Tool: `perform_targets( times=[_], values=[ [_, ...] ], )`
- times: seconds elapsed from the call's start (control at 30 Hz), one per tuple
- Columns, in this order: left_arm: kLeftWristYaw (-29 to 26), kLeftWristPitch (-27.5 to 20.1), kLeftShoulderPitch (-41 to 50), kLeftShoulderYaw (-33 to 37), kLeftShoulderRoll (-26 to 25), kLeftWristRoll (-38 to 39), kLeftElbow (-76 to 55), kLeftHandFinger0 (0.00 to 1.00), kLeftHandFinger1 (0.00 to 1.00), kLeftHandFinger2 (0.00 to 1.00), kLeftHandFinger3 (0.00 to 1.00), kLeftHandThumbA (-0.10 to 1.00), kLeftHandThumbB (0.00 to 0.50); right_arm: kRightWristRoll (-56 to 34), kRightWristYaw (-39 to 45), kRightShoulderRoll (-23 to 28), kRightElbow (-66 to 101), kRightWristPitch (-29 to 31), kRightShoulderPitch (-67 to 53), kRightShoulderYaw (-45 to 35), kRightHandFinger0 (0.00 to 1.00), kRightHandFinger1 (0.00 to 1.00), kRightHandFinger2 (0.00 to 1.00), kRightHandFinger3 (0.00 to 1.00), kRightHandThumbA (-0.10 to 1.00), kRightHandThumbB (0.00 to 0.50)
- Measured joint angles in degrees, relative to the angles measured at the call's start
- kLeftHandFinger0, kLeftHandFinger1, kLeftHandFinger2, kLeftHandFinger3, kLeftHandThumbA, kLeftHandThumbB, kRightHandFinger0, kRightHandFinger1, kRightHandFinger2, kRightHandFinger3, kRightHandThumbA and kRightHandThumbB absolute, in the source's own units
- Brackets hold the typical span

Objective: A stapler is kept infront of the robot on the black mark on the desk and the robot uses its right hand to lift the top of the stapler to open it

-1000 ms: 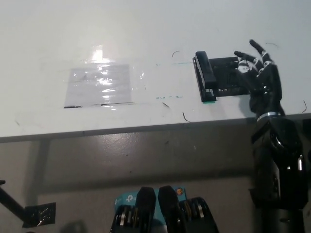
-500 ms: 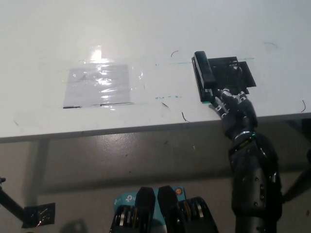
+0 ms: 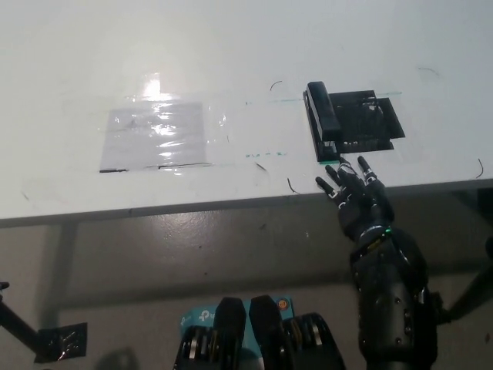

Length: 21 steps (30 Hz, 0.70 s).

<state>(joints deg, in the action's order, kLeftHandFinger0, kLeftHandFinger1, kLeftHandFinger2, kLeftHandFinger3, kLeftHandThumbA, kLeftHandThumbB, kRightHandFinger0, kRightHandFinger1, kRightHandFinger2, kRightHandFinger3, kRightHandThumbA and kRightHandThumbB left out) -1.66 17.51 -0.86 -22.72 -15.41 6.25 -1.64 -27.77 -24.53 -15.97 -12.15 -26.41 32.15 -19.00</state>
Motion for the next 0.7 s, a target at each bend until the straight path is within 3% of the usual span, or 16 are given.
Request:
perform_targets(
  times=[0.1, 0.13, 0.4, 0.53, 0.7],
  values=[
    [0.01, 0.0, -0.04, 0.0, 0.0, 0.01, -0.41, 0.21, 0.22, 0.46, 0.74, 0.47, 0.0, 0.05, -0.85, 0.03, -0.61, -0.01, 0.01, 1.11, 0.61, 0.71, 0.86, 0.99, 0.24, 0.0],
    [0.02, 0.0, -0.05, 0.0, -0.01, 0.01, -0.45, 0.19, 0.21, 0.45, 0.73, 0.47, 0.0, 0.06, -0.95, 0.03, -0.87, 0.0, 0.01, 1.27, 0.56, 0.66, 0.8, 0.95, 0.23, 0.0],
    [0.05, -0.04, -0.08, 0.02, -0.04, 0.01, -0.52, 0.2, 0.22, 0.47, 0.73, 0.49, 0.0, 0.34, -1.26, 0.46, -6.31, 0.08, 3.3, 1.35, 0.55, 0.64, 0.76, 0.96, 0.25, 0.0],
    [0.06, -0.04, -0.12, 0.04, -0.01, 0.0, -0.52, 0.21, 0.23, 0.46, 0.69, 0.48, 0.0, 0.52, -1.03, 1.05, -7.95, 0.15, 4.44, 1.45, 0.47, 0.59, 0.72, 0.93, 0.27, 0.0],
    [0.06, -0.04, 0.07, 0.03, 0.02, 0.01, -0.68, 0.2, 0.21, 0.45, 0.7, 0.47, 0.0, 0.92, -0.54, 3.22, -10.66, 0.27, 9.72, 1.83, 0.49, 0.6, 0.74, 0.94, 0.28, 0.0]
  ],
)
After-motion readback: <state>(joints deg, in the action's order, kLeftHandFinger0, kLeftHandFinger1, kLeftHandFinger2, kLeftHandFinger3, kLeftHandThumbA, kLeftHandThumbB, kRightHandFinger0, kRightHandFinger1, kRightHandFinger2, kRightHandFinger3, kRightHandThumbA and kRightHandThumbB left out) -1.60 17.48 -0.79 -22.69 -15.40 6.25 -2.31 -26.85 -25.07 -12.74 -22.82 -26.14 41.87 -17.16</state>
